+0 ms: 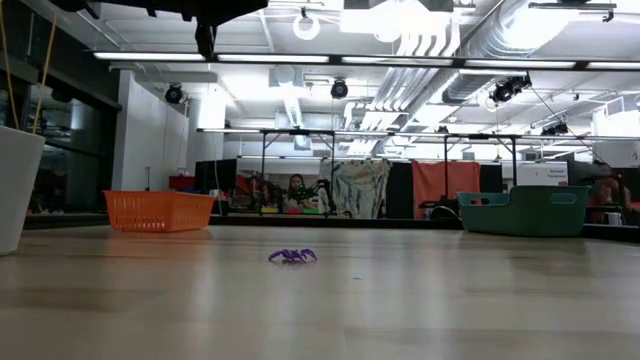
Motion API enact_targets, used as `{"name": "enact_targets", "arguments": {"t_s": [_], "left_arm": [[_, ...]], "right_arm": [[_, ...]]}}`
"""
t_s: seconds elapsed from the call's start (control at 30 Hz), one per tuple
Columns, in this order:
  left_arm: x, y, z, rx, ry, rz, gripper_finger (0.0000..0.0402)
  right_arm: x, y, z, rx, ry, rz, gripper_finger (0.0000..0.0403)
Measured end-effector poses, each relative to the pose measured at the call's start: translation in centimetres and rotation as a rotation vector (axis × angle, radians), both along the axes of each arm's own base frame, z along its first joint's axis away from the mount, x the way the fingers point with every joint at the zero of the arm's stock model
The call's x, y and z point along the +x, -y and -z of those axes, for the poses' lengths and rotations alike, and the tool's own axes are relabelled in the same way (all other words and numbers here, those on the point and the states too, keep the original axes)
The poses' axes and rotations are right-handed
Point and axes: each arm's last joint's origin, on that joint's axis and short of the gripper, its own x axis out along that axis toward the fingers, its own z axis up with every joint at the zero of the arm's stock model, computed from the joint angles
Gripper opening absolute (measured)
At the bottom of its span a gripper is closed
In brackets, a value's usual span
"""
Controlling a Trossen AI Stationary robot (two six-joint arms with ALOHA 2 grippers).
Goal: Sort Halloween decoration
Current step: Put the violet spider toy into the yellow bin
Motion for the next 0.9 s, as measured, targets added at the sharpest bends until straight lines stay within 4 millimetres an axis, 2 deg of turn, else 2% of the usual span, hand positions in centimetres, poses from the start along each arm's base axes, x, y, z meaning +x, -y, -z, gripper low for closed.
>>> {"name": "enact_targets", "arguments": {"t_s": [0.13,0.23,0.4,0.47,0.63,0.73,0.9], "left_arm": [[0.0,0.0,0.0,0.000,0.000,0.000,0.0000],[0.0,0.0,0.0,-0.001,0.000,0.000,0.0000],[0.0,0.0,0.0,-0.027,0.006,0.000,0.0000],[0.0,0.0,0.0,-0.036,0.007,0.006,0.0000],[-0.2,0.2,-0.5,-0.048,0.027,0.048,0.0000],[-0.5,0.2,-1.2,-0.056,0.058,0.060,0.0000],[-1.1,0.2,-2.3,-0.011,0.096,0.056,0.0000]], "right_arm": [[1.0,0.1,-3.4,0.093,0.164,-0.012,0.0188],[2.2,1.4,-6.4,0.077,0.334,0.037,0.0185],[6.0,5.3,-10.8,-0.124,0.711,0.126,0.0172],[7.7,7.2,-11.6,-0.238,0.808,0.113,0.0166],[12.0,10.6,-11.0,-0.388,0.863,-0.027,0.0158],[14.6,11.1,-9.5,-0.439,0.878,-0.213,0.0157],[19.1,11.3,-5.7,-0.540,0.864,-0.480,0.0157]]}}
